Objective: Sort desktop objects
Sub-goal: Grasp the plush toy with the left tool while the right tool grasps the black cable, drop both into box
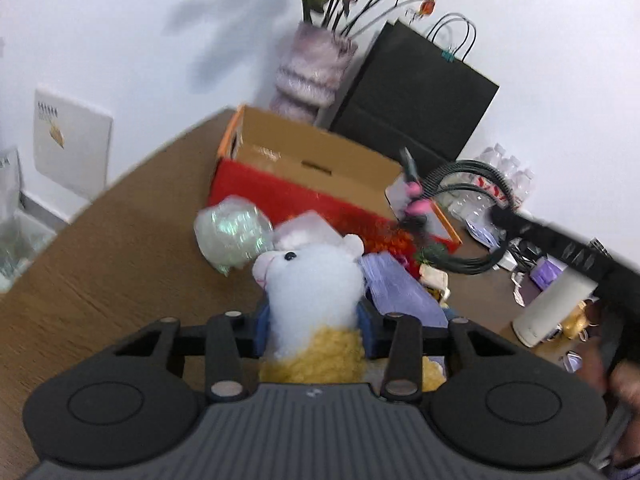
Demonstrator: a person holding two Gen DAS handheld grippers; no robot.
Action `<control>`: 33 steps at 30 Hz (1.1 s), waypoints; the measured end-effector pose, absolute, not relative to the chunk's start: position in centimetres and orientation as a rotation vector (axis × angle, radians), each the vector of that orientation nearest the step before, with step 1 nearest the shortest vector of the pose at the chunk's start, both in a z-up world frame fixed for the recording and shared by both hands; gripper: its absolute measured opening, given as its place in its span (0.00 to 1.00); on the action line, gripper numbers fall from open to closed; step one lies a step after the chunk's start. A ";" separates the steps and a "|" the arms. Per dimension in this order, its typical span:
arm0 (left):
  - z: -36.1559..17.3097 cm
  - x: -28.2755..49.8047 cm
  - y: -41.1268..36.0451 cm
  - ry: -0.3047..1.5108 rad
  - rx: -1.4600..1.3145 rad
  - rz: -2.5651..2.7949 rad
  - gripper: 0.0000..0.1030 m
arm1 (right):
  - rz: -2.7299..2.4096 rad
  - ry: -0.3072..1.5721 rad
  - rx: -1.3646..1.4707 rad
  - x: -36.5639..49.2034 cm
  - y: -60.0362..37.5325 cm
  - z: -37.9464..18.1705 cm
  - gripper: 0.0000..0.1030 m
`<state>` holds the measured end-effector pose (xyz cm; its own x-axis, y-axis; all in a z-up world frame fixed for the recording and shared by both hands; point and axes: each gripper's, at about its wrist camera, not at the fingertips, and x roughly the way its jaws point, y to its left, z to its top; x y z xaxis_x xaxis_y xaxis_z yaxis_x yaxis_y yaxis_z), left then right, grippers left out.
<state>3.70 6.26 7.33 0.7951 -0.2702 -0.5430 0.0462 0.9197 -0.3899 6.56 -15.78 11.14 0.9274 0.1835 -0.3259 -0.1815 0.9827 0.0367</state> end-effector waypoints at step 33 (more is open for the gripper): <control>5.2 33.1 3.0 0.952 0.210 -0.061 0.59 | 0.033 0.822 -0.290 41.6 -16.5 3.0 0.20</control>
